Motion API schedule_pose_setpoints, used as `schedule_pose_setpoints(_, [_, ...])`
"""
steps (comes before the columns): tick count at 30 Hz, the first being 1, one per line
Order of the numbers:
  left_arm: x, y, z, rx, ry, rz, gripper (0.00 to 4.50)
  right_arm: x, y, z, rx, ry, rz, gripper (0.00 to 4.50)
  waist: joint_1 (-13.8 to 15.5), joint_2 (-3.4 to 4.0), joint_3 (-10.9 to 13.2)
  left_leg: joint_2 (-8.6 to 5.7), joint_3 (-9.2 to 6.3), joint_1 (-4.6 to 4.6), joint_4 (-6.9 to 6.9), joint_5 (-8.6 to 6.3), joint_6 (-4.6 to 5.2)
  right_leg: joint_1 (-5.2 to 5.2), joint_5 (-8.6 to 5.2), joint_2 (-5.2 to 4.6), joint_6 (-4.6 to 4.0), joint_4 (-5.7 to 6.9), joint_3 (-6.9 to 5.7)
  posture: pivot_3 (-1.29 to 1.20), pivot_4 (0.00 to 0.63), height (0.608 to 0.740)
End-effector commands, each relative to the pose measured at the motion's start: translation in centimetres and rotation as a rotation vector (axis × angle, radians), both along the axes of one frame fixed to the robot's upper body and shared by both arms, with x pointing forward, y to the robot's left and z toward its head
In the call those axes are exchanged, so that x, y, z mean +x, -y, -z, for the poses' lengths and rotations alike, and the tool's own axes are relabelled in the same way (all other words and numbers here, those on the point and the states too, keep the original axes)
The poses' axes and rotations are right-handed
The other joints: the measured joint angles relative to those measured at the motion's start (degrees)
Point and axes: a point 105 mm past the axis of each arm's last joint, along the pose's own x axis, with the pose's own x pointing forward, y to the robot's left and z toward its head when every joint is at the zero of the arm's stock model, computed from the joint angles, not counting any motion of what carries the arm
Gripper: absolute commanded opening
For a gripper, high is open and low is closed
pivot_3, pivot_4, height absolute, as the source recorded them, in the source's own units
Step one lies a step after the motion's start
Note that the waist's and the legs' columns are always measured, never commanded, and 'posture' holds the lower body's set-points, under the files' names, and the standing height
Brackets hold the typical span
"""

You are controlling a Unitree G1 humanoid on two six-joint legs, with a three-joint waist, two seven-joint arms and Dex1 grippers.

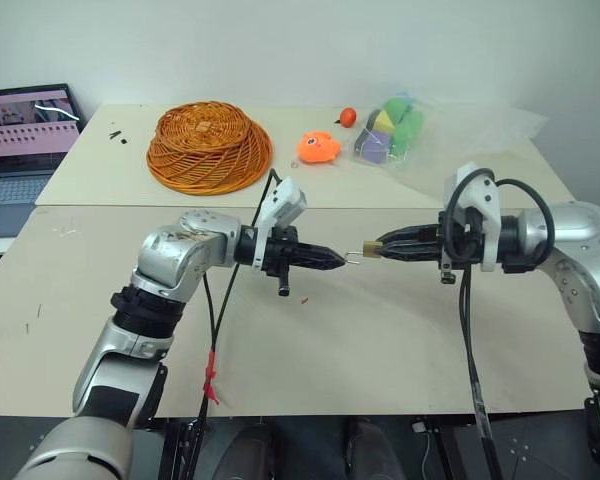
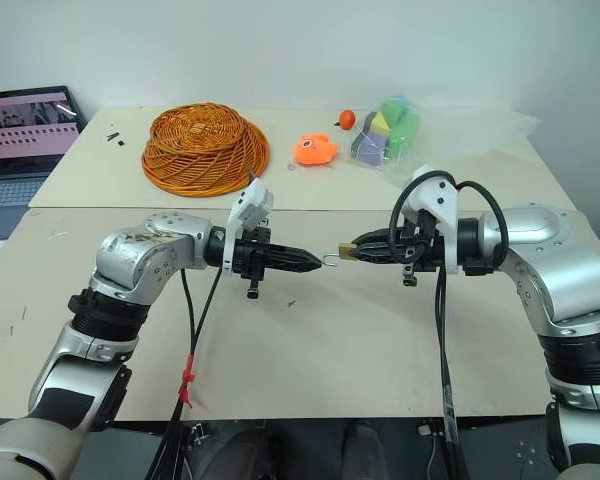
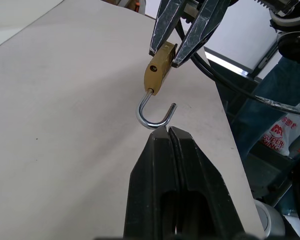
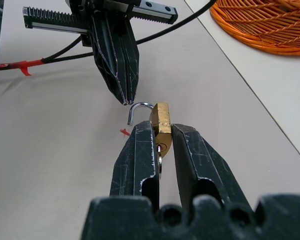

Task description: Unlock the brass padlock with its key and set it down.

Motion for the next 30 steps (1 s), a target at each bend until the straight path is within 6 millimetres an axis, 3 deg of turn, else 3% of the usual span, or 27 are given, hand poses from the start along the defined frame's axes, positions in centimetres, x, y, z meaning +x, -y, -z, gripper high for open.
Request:
schedule_pose_setpoints(1, [0.1,-0.1,-0.2,0.002,0.031,-0.008,0.05,-0.6,-0.5,-1.7,0.03,0.057,-0.022,0.1,-0.01,0.0,0.0,0.0,0.0,0.0,0.0,0.0,0.0,0.0,0.0,0.0,0.0,0.0,0.0,0.0,0.15,0.739])
schedule_pose_setpoints(15, [2.0,-2.1,-1.1,0.015,0.069,-0.102,0.05,-0.2,0.1,-0.7,0.008,0.036,0.005,0.1,-0.01,0.0,0.0,0.0,0.0,0.0,0.0,0.0,0.0,0.0,0.0,0.0,0.0,0.01,0.0,0.0,0.15,0.739])
schedule_pose_setpoints(25, [0.1,0.6,-3.2,-0.047,-0.001,-0.057,0.05,-0.1,0.2,-0.2,0.018,0.016,0.007,0.1,-0.02,0.0,0.0,0.0,-0.01,0.0,0.01,0.0,0.0,0.01,0.0,0.0,0.0,0.0,-0.01,0.0,0.15,0.739])
schedule_pose_setpoints(30, [-0.9,1.2,-1.9,-0.026,-0.032,-0.036,0.05,-0.2,0.4,-0.2,0.015,0.016,0.013,0.1,-0.17,0.0,0.0,0.0,0.0,0.01,0.01,0.0,0.0,0.0,0.0,0.0,0.0,0.02,0.01,0.0,0.15,0.739])
